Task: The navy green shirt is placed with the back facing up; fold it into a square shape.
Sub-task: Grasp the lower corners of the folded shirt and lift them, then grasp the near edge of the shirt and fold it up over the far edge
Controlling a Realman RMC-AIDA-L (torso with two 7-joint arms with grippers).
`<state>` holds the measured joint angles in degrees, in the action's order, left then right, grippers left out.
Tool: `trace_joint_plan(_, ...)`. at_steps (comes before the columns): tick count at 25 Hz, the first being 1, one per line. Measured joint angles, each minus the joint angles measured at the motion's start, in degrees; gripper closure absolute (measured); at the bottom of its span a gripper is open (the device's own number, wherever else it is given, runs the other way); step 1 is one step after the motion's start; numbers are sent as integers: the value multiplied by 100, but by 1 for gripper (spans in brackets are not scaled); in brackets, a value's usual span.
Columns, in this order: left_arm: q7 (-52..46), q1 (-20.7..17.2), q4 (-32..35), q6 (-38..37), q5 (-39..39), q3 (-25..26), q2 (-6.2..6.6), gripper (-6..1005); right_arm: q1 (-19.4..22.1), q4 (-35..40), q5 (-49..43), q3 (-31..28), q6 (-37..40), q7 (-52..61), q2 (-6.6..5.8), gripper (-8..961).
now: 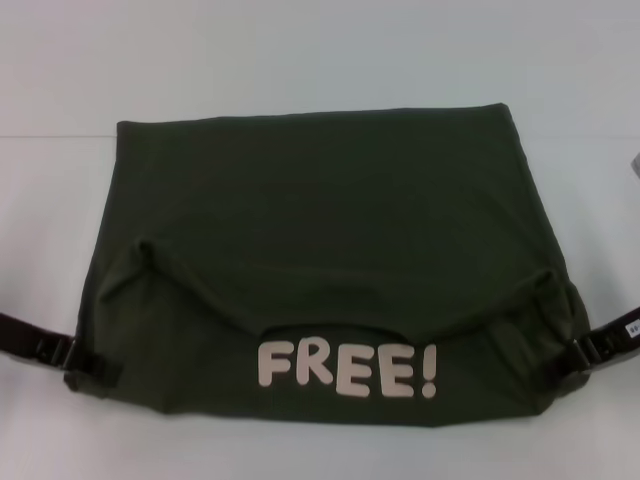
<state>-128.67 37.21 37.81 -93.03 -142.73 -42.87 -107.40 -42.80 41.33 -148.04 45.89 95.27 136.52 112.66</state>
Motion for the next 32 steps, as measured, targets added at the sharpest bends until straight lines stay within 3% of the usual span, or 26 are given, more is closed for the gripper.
trace_joint_plan(16,95,24,89,-1520,-473,63,36,949,62,-38,-88,405,772,-397,69,915)
trace_joint_plan(32,183,-10,114,-2177,-715,11,1,949,326,-12,-103,877,1228,-702,217,916)
